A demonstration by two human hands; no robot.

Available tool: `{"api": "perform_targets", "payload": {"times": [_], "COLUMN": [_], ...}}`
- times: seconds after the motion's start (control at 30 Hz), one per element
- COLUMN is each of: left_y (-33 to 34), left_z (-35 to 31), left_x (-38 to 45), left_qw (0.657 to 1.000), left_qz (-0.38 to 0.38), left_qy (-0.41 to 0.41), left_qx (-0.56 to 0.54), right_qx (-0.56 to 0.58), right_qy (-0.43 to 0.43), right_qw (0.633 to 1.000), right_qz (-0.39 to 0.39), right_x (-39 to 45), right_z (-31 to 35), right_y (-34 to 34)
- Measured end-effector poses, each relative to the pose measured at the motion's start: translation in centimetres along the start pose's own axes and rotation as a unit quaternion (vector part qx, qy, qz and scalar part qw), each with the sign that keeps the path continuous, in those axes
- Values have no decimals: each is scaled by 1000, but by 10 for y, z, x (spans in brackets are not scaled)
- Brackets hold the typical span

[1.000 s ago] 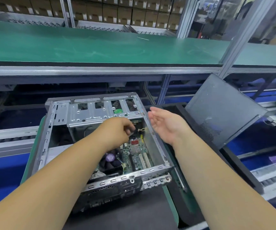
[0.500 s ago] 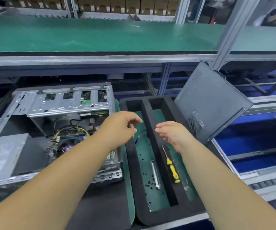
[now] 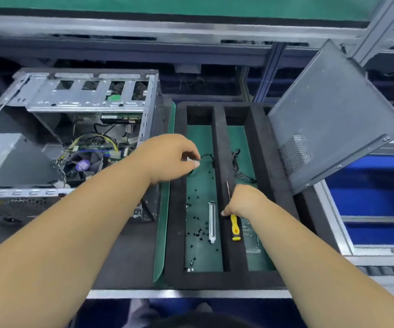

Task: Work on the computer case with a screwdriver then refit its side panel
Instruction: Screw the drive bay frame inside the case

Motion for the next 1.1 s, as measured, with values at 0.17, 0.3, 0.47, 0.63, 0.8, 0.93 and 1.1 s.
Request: {"api": "perform_targets", "payload": {"times": [0.17,0.3,0.47,0.63,0.8,0.93,1.1], "left_y": [4,4,6,5,6,6,6], "left_z": [2,1,1,2,2,4,4], "left_x": [3,2,2,1,1,1,2], "left_qw": [1000,999,999,998,999,999,999], "left_qz": [6,-1,-1,-7,-7,-5,-9], "left_qy": [-5,-4,-4,-4,-3,-8,-7], "left_qx": [20,32,52,55,52,53,51], "right_qx": [1,36,-167,-248,-241,-227,-199], "right_qy": [-12,-83,-186,-254,-243,-248,-249], "right_qw": [997,991,968,929,925,927,934], "right_qz": [-71,-97,-9,110,166,166,160], "right_x": [7,0,-19,-37,-38,-33,-30], "right_z": [1,19,51,74,85,91,94], "right_y": [-5,-14,-2,34,57,62,66]}}
Point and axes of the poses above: each hand's wrist, its own x-axis towards the middle knuckle, its own y-axis out of the palm, z = x × y, the point moved 7 cm from there along x, towards the middle knuckle, and after that the axes turned 14 degrees about -x, right-handed, at the moved point
